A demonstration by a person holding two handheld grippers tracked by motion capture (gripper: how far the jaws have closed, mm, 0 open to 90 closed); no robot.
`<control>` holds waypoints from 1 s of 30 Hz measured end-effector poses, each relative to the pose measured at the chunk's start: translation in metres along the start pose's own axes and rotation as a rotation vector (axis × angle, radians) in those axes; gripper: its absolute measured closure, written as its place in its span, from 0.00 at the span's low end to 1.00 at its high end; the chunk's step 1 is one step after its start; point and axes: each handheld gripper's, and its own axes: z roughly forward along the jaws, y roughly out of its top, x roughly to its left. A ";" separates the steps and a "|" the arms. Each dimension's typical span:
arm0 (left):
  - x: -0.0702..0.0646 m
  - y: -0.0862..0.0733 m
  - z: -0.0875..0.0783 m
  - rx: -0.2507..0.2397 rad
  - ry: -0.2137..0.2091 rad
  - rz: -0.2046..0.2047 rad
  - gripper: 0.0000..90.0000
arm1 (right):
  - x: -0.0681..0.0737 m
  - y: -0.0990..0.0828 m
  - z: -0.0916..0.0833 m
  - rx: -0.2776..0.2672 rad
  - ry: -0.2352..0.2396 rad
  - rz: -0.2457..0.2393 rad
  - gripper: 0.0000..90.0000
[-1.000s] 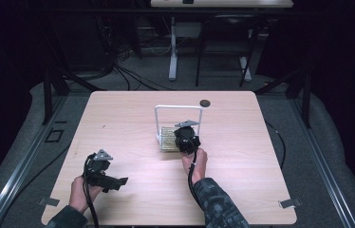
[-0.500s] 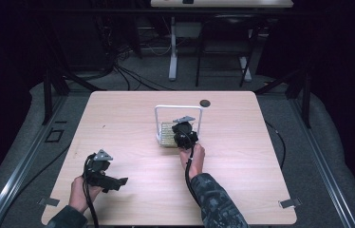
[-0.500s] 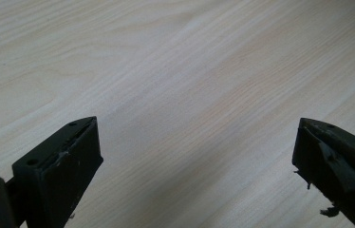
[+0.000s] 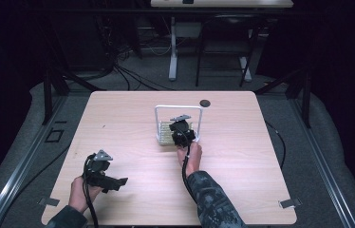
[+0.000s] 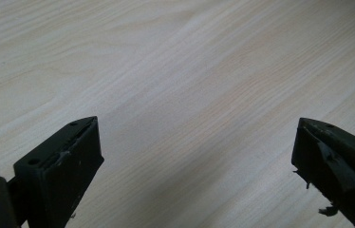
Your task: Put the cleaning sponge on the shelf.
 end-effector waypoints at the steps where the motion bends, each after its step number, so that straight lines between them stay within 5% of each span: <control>1: 0.000 0.000 0.000 0.000 0.000 0.000 0.03 | 0.000 0.000 0.000 0.000 0.000 0.000 1.00; 25: 0.000 -0.002 -0.001 0.000 0.005 -0.001 0.03 | -0.001 -0.001 0.009 -0.005 -0.014 0.021 0.98; 30: -0.001 -0.001 0.000 0.004 0.002 0.000 0.03 | -0.001 -0.001 0.004 -0.019 -0.009 0.013 0.90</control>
